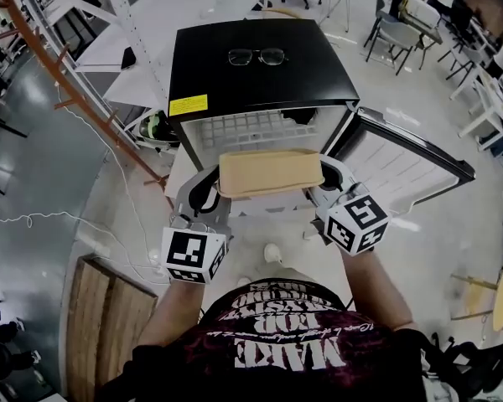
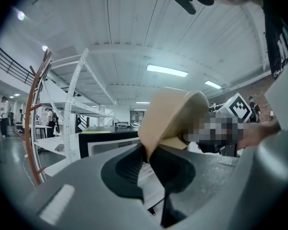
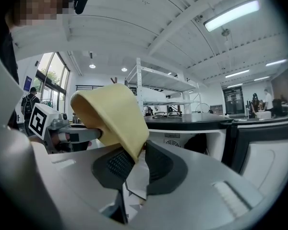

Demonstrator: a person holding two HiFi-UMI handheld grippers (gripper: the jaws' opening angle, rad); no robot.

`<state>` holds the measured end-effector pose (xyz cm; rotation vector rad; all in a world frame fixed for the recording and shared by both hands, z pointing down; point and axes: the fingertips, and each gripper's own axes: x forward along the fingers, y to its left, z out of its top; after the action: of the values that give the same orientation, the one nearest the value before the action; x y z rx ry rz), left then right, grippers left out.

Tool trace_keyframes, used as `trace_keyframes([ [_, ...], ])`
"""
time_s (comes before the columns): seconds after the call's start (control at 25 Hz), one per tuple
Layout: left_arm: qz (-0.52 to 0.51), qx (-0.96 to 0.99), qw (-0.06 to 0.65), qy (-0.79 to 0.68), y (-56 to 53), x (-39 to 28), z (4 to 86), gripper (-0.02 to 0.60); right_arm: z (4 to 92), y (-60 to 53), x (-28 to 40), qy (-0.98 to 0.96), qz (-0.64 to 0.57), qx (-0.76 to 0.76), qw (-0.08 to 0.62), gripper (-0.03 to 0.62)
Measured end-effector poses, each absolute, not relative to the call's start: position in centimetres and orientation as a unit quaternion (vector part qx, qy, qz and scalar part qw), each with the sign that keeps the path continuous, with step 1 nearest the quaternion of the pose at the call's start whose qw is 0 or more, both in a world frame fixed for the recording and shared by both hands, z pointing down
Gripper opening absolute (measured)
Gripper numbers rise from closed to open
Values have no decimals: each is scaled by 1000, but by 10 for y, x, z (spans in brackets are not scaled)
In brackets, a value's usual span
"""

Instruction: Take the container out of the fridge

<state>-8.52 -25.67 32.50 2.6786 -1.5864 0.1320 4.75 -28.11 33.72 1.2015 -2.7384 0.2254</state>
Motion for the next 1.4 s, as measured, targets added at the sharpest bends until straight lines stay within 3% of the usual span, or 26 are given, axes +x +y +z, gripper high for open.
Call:
trace_keyframes([
  [1.4,52,858,30,-511,-270,-91,340,51,354,-295,41,-911,101,392,79,84],
])
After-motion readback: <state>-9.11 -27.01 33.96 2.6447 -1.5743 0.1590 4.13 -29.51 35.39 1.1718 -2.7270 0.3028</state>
